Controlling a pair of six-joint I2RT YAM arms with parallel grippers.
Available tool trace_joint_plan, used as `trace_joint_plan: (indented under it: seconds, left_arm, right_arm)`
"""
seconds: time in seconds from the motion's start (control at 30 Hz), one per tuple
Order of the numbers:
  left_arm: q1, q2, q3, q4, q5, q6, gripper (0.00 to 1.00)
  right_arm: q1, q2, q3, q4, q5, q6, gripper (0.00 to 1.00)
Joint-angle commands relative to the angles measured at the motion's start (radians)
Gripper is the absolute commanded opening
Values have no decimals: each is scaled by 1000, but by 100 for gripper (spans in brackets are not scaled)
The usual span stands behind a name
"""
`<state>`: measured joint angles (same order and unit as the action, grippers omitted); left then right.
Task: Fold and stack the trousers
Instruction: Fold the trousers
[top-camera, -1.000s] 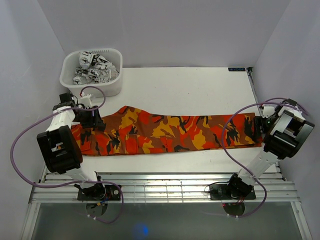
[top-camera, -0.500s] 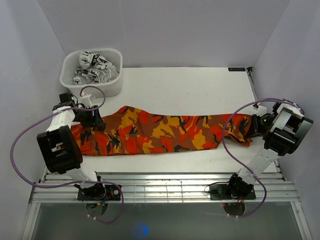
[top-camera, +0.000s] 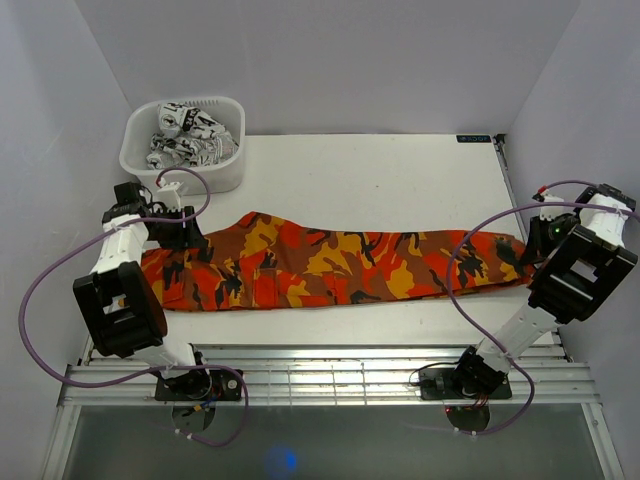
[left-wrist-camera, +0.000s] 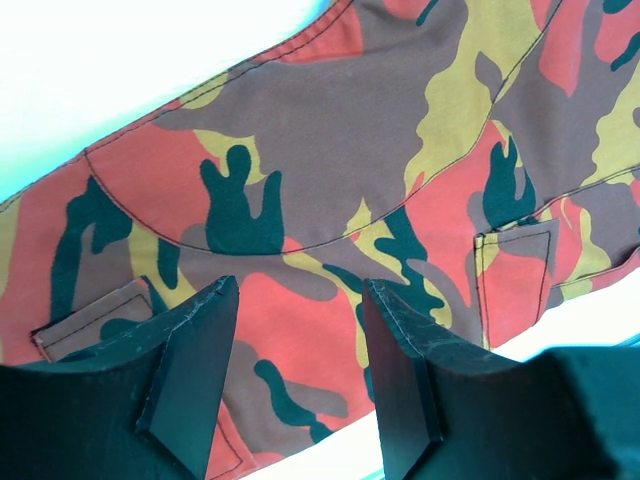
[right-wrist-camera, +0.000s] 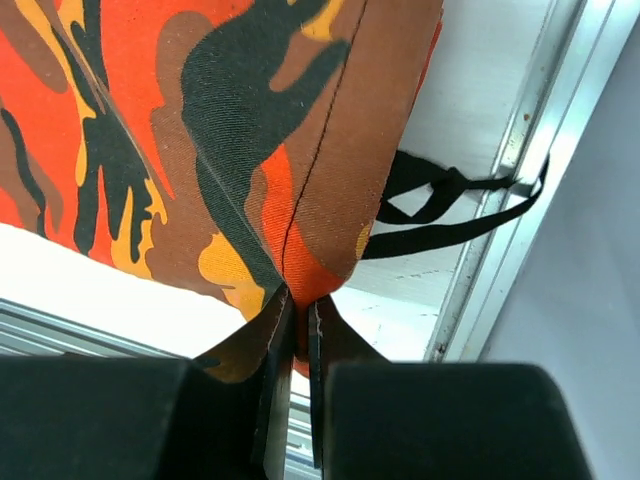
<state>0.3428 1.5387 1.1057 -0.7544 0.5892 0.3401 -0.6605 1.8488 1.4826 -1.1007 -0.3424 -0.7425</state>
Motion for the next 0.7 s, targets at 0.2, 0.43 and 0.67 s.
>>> trace_joint_plan:
  seconds: [0.2, 0.43, 0.67]
  left_arm:
    - [-4, -46, 11, 12, 26, 22, 63]
    - [-5, -81, 8, -3, 40, 17, 69]
    - [-2, -111, 13, -49, 18, -6, 94]
  right_arm:
    - [-21, -14, -93, 128, 152, -64, 8]
    - [48, -71, -12, 38, 30, -38, 8]
    - [338, -218, -37, -22, -122, 64, 8]
